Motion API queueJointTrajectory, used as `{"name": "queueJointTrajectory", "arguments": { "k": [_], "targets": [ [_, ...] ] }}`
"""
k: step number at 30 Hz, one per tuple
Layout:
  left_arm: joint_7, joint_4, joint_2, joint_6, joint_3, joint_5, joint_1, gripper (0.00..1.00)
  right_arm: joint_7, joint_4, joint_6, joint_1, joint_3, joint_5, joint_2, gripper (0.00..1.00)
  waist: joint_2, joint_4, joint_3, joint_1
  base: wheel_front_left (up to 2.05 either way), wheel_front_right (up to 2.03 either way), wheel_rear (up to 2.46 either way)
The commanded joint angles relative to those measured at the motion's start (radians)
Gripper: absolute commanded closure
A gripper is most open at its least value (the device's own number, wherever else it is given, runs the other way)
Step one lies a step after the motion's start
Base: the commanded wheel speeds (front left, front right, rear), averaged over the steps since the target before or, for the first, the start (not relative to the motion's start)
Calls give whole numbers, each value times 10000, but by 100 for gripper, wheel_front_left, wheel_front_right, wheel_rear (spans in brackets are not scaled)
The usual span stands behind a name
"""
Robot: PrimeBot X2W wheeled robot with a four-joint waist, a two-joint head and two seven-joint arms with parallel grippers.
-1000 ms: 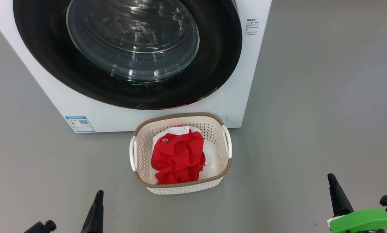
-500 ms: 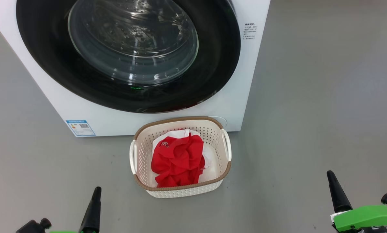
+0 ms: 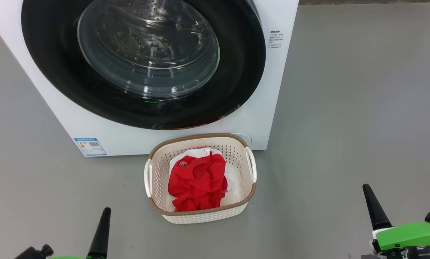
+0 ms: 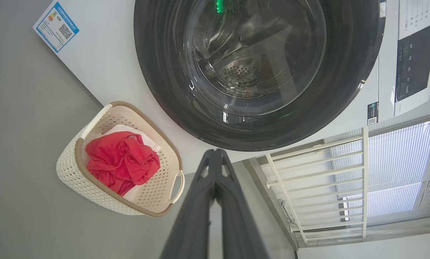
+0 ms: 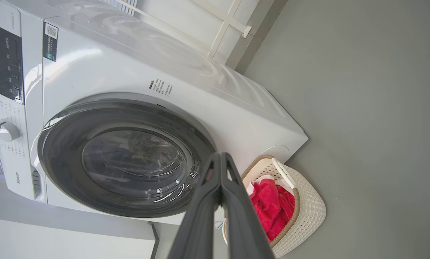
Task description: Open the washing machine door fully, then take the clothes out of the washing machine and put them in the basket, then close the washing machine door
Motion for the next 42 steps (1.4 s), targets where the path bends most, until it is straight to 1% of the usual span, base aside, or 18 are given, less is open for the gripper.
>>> {"name": "queueJointTrajectory", "arguments": {
  "k": [1,36,42],
  "targets": [
    [85,-217,215,-51,297,-303,-442,100,67,-299,-6,-495,65,273,-162,100,0,-3,-20,0,0,0,0],
    [1109,-204,252,-70,716,-3921,-742,100,1087,-472,-9,-962,-42,3463,-147,100,0,-65,-463,0,0,0,0],
    [1153,-202,234,-71,751,-3979,-751,100,1118,-476,-9,-973,-54,3524,-139,100,0,-66,-472,0,0,0,0]
  ]
}}
